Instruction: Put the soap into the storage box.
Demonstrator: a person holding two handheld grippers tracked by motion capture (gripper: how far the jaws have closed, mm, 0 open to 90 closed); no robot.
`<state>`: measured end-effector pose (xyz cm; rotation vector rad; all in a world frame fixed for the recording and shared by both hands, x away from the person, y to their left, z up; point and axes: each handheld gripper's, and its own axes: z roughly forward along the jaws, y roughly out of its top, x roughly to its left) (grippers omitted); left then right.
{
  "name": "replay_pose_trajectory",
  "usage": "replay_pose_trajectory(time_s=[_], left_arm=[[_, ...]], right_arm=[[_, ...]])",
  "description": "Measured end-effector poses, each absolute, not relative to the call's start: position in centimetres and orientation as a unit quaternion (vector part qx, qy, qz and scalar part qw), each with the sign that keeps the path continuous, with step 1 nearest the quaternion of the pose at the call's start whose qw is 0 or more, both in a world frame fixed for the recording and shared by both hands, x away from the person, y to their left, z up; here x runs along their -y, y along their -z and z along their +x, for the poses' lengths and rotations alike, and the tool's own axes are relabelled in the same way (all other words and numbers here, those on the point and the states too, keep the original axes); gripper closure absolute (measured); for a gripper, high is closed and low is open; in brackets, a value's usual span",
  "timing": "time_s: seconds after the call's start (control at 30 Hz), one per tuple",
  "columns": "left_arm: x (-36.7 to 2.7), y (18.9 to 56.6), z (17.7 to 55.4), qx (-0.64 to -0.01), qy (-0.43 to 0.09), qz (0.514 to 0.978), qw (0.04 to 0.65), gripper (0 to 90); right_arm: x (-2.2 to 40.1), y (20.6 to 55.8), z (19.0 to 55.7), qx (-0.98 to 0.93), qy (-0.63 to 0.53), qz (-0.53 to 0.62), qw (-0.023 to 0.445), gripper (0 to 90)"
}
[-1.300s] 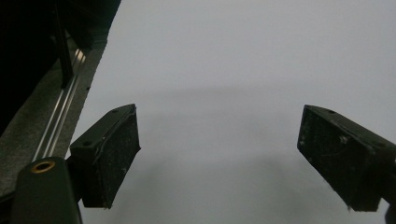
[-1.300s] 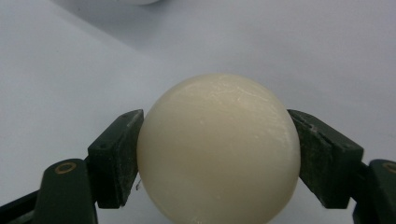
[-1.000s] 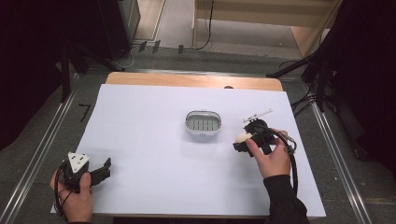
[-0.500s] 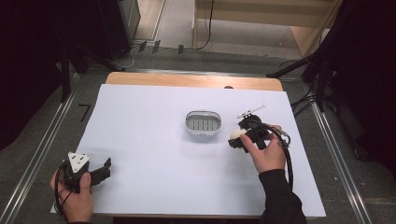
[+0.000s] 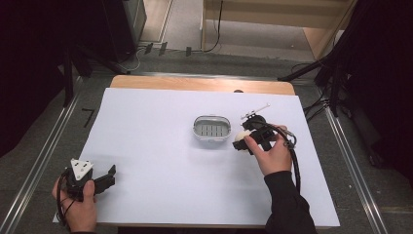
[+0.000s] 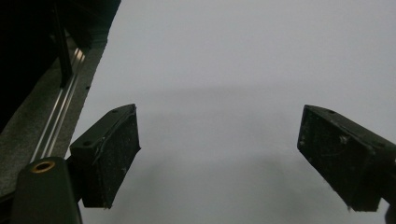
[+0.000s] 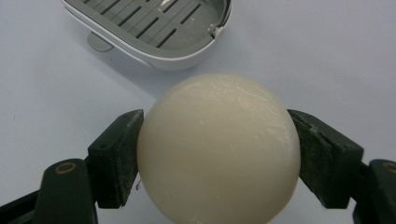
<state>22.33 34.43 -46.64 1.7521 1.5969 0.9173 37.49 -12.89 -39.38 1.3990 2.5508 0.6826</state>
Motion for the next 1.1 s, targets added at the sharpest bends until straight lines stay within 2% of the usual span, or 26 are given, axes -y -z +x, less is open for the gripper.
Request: replay_pose_trajectory(time_s=[1.1], left_arm=[[-34.5,46.6,22.4,-0.601,-0.344,0.658,0.295,13.8]], right_arm=[[8.8,38.7,40.1,-0.864,-0.231,0.442,0.066,24.0]])
